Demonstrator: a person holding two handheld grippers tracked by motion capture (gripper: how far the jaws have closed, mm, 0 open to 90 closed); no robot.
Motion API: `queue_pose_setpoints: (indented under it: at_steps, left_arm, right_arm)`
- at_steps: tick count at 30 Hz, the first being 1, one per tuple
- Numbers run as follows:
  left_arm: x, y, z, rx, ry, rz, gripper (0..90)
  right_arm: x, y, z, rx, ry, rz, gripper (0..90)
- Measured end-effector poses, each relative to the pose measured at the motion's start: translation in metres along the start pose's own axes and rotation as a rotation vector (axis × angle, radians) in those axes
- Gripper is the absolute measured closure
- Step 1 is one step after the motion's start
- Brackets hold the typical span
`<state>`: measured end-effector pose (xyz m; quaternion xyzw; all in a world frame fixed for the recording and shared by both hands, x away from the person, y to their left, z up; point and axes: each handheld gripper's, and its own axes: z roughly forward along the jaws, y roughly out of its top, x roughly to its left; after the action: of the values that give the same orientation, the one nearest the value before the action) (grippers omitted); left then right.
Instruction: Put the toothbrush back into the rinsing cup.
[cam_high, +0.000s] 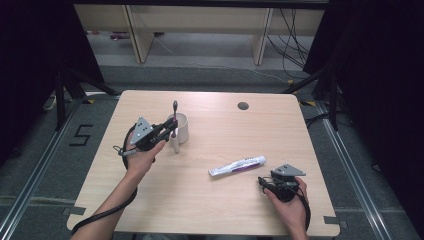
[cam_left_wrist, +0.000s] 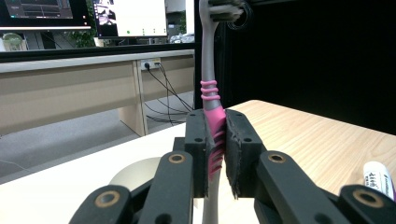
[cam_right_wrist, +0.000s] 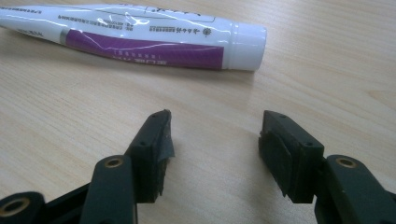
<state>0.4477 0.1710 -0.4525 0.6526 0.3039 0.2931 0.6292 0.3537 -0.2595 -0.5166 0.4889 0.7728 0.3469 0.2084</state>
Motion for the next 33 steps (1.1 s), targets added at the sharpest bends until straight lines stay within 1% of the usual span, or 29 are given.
queue_pose_setpoints:
  at_steps: [3,4,5,6,7,8,9,11,12,14,15,16,17,18,19,20,21,22,23,24,25,26,27,28,29,30,32,33]
  left_arm:
    - [0.0006,-0.0017,-0.0006,0.003,0.000,-0.001,79.8]
    - [0.0010,-0.0019,-0.0011,0.005,0.001,-0.002,79.8]
    - [0.0014,-0.0019,-0.0014,0.005,0.001,-0.001,79.8]
    - [0.0016,-0.0018,-0.0018,0.006,0.004,-0.002,79.8]
    - [0.0020,-0.0020,-0.0019,0.007,0.003,0.001,79.8]
    - [0.0020,-0.0022,-0.0019,0.011,0.005,0.000,79.7]
    - [0.0019,-0.0024,-0.0019,0.015,0.005,-0.001,79.7]
    - [0.0018,-0.0026,-0.0012,0.038,0.004,0.005,79.7]
    - [0.0016,-0.0026,-0.0012,0.049,0.007,0.008,79.6]
    - [0.0012,-0.0031,-0.0004,0.053,0.004,0.011,79.6]
    - [0.0009,-0.0031,-0.0010,0.066,0.009,0.012,79.6]
    - [0.0006,-0.0035,-0.0011,0.074,0.010,0.009,79.6]
    - [0.0007,-0.0037,-0.0012,0.081,0.010,0.011,79.6]
    - [0.0005,-0.0043,-0.0005,0.078,0.008,0.011,79.5]
    - [0.0004,-0.0042,-0.0011,0.090,0.012,0.013,79.5]
    - [0.0001,-0.0045,-0.0011,0.094,0.014,0.009,79.6]
    - [0.0002,-0.0045,-0.0013,0.098,0.016,0.009,79.5]
    - [0.0001,-0.0046,-0.0017,0.101,0.016,0.009,79.5]
    - [0.0002,-0.0046,-0.0019,0.104,0.016,0.011,79.5]
    - [0.0002,-0.0046,-0.0020,0.109,0.017,0.011,79.5]
    - [0.0001,-0.0045,-0.0021,0.112,0.018,0.011,79.5]
    - [0.0002,-0.0044,-0.0020,0.119,0.018,0.014,79.5]
    - [0.0001,-0.0044,-0.0019,0.125,0.018,0.015,79.4]
    - [0.0000,-0.0043,-0.0017,0.129,0.017,0.017,79.4]
    - [0.0000,-0.0043,-0.0014,0.134,0.015,0.018,79.3]
    - [0.0001,-0.0042,-0.0013,0.139,0.015,0.020,79.3]
    - [0.0007,-0.0046,-0.0013,0.142,0.015,0.018,79.3]
    - [0.0008,-0.0050,-0.0013,0.144,0.015,0.015,79.3]
  right_arm:
    - [-0.0001,0.0000,0.0001,-0.001,0.001,-0.001,44.0]
    - [-0.0007,0.0001,0.0002,-0.003,0.000,-0.009,44.1]
    - [-0.0008,0.0000,0.0005,-0.002,0.008,-0.005,44.1]
    - [-0.0002,-0.0001,0.0000,0.000,0.001,0.003,44.1]
    - [-0.0011,0.0001,0.0004,-0.005,0.001,-0.012,44.1]
    - [-0.0012,0.0001,0.0006,-0.005,0.005,-0.013,44.1]
    - [-0.0006,0.0000,0.0005,-0.001,0.009,-0.002,44.1]
    - [0.0007,-0.0001,-0.0004,0.002,-0.003,0.011,44.0]
    - [-0.0009,0.0000,0.0001,-0.003,-0.001,-0.007,44.1]
    - [0.0001,0.0000,-0.0001,0.001,0.000,0.002,44.1]
    - [-0.0012,0.0001,0.0005,-0.004,0.005,-0.013,44.1]
    - [-0.0010,0.0001,0.0004,-0.005,0.000,-0.013,44.1]
    - [-0.0024,0.0003,0.0001,-0.011,-0.011,-0.034,44.1]
    - [-0.0017,0.0002,0.0006,-0.007,0.000,-0.023,44.1]
    - [0.0017,-0.0002,-0.0008,0.010,0.000,0.027,44.1]
    - [-0.0010,0.0000,0.0004,-0.004,0.003,-0.008,44.1]
    - [-0.0008,0.0001,0.0001,-0.003,-0.002,-0.011,44.1]
    - [-0.0016,0.0002,0.0006,-0.005,0.005,-0.020,44.1]
    - [-0.0007,0.0000,0.0005,-0.001,0.009,-0.003,44.1]
    - [-0.0007,0.0000,0.0005,-0.002,0.008,-0.003,44.1]
    - [-0.0017,0.0002,0.0005,-0.008,-0.001,-0.023,44.1]
    - [-0.0023,0.0003,0.0001,-0.010,-0.010,-0.033,44.1]
    - [-0.0022,0.0003,0.0002,-0.010,-0.010,-0.031,44.1]
    - [-0.0017,0.0002,0.0006,-0.008,0.000,-0.023,44.1]
    - [-0.0009,0.0000,0.0005,-0.002,0.009,-0.005,44.1]
    - [-0.0017,0.0002,0.0005,-0.007,0.000,-0.022,44.1]
    - [-0.0006,0.0000,0.0002,-0.001,0.004,-0.002,44.1]
    - [-0.0008,0.0000,0.0006,-0.002,0.009,-0.003,44.0]
